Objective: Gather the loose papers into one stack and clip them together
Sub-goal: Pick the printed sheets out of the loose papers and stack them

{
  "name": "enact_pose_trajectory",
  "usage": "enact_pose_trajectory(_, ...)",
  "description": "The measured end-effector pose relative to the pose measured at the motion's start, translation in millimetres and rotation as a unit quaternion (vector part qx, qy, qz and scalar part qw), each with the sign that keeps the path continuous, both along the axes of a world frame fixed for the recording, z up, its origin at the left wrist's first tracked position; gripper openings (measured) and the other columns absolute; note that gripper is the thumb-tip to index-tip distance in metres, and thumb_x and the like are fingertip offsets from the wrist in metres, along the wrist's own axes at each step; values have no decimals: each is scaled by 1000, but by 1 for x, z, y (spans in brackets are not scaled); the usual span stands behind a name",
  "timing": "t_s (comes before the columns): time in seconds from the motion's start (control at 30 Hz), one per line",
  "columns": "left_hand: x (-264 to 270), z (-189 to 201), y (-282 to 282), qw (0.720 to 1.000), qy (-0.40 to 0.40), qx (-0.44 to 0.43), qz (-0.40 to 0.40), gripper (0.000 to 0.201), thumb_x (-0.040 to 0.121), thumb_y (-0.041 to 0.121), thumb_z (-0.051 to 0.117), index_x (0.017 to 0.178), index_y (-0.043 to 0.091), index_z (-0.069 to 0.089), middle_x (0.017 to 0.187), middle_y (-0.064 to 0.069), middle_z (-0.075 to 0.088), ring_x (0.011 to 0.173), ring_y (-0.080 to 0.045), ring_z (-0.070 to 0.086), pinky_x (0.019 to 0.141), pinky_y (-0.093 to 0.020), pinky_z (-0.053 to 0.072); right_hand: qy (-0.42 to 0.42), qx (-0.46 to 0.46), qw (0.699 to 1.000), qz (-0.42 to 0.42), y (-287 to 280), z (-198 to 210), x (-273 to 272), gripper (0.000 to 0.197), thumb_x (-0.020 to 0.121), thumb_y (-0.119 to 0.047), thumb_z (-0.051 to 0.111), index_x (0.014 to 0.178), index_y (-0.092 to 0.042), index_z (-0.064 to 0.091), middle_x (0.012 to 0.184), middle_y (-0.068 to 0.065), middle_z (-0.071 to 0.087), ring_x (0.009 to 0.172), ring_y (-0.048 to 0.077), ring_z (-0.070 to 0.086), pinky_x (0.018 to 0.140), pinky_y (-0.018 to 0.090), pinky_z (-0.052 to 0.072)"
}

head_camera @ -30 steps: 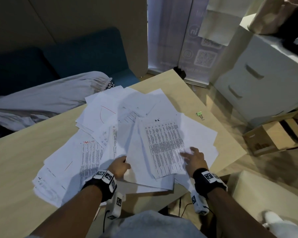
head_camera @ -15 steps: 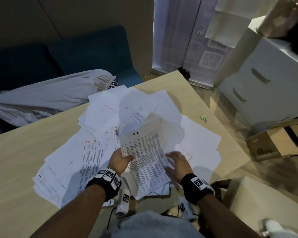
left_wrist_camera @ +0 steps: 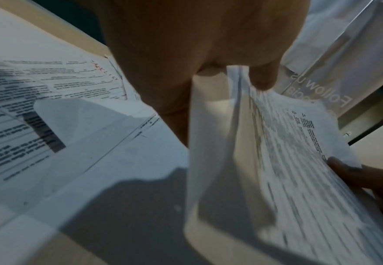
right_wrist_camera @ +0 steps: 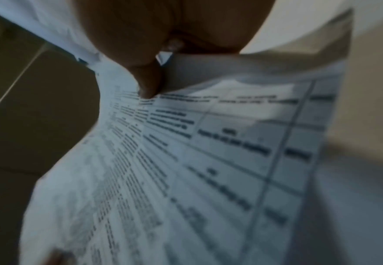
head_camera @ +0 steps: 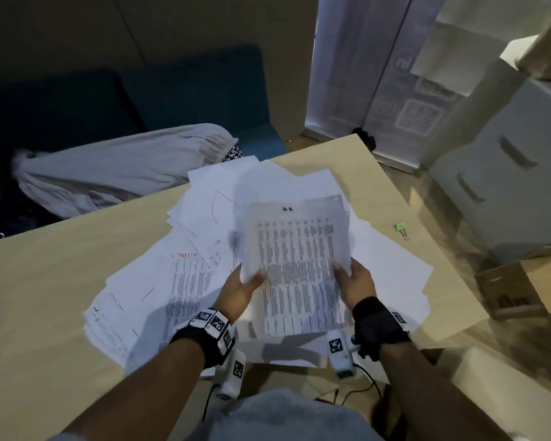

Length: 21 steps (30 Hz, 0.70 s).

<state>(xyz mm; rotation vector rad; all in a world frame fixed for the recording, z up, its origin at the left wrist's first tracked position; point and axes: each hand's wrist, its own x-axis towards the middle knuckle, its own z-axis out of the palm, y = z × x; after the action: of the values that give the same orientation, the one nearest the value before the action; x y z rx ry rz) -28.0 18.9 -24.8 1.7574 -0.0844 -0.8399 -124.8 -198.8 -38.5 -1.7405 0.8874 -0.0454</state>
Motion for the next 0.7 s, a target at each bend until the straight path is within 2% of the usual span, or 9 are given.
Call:
enact_pose_trajectory(0.1,3,-11,-2,999,-18,40,-31,36,92,33,59,120,11,58,122,-6,64,110,-18,60,104,-39,42,10,-10,1000,1,-5,-2,3,32,96,-23,53,122,-5,58,113,14,64,100,24,58,81,26,40)
enact_pose_trajectory(0.17,5,-18,-4,994,-26,68,-79,32,90,39,60,93,7,62,95,-12,67,86,-26,62,84,-35,50,31,-37,999,5,-13,-2,3,31,94,-24,56,119,-5,61,111,12,66,93,20,56,80,25,39)
enact_pose_trajectory(0.23,7,-22,-5,988,-52,101,-102,35,92,47,53,80,14,54,79,-7,54,74,-19,51,67,-28,41,55,-41,997,-20,-24,-2,1,33,93,-24,58,120,-5,59,118,14,65,96,23,57,82,27,41)
enact_pose_trajectory(0.3,13,-37,1,975,-123,164,-84,43,92,53,49,99,14,63,95,-6,64,90,-19,59,84,-29,47,92,-48,994,-37,-35,-3,-1,47,94,-27,57,133,-1,48,136,16,53,119,30,52,97,33,40)
enact_pose_trajectory(0.37,23,-52,9,946,-166,270,-72,61,82,56,58,123,11,57,119,-13,60,111,-29,56,101,-39,43,122,-51,990,-37,-44,-3,-5,60,95,-28,55,143,-1,33,149,15,38,136,31,37,110,35,30)
enact_pose_trajectory(0.43,28,-59,15,908,-168,375,-79,74,76,42,71,135,7,42,135,-18,44,125,-35,43,106,-39,36,143,-57,987,-39,-51,-5,-11,57,95,-24,55,142,1,34,145,17,41,133,33,40,106,35,32)
enact_pose_trajectory(0.5,29,-58,17,894,-156,411,-90,88,71,37,78,139,6,32,140,-20,33,129,-36,37,107,-40,35,162,-64,984,-43,-55,-9,-16,48,94,-20,56,136,-1,43,136,18,51,120,34,50,97,33,39)
enact_pose_trajectory(0.6,32,-65,16,912,-141,377,-81,94,67,33,83,139,4,29,139,-20,32,128,-36,37,105,-39,37,187,-67,977,-74,-63,-17,-23,47,95,-21,53,137,-1,42,132,21,53,116,36,52,100,41,43)
enact_pose_trajectory(0.7,36,-67,14,943,-122,308,-22,87,73,20,81,142,6,30,135,-18,48,126,-32,46,103,-36,39,214,-74,971,-78,-70,-19,-29,48,96,-19,51,136,4,38,137,23,48,122,38,48,101,40,39)
